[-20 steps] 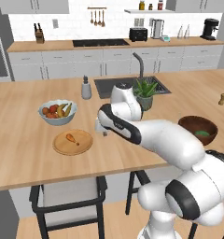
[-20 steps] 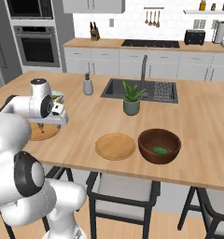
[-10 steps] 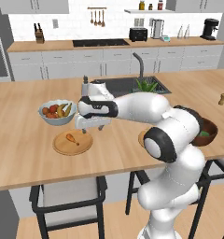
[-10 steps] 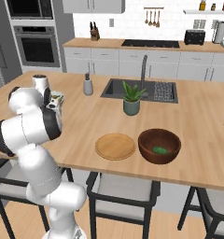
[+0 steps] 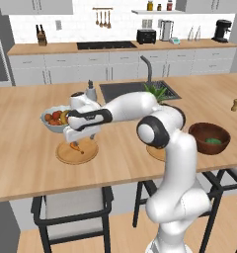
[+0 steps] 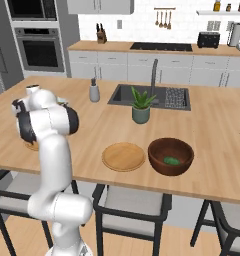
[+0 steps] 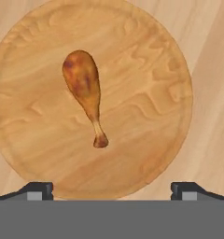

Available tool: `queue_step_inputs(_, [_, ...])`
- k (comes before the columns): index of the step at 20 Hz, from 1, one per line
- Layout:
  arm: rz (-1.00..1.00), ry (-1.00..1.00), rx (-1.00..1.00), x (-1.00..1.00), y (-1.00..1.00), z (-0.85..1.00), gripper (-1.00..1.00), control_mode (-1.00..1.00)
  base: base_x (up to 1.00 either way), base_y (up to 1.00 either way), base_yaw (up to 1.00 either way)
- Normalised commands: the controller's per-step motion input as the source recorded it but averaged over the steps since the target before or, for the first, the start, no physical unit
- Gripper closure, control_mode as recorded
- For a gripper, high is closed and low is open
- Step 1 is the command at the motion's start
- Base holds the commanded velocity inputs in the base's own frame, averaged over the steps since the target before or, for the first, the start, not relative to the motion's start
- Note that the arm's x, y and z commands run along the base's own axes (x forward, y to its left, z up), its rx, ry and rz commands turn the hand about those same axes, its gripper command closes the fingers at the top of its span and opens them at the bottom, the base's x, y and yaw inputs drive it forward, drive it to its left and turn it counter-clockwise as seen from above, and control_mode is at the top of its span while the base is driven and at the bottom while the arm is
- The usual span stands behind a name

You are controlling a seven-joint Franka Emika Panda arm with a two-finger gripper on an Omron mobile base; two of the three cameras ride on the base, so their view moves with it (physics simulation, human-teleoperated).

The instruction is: Pick the chicken drumstick and broccoli from their plates and place them in the bowl. Then put the bowl in the fridge.

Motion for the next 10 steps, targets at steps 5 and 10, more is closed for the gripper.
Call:
queue_step_inputs(5, [0.10,0.00,-0.02,0.45,0.38,-0.42,-1.00,-1.00,0.00,0.00,0.00])
queue_step_inputs(10, [0.04,0.05,-0.01,0.19,0.29,-0.16,-1.00,-1.00,0.00,0.00,0.00])
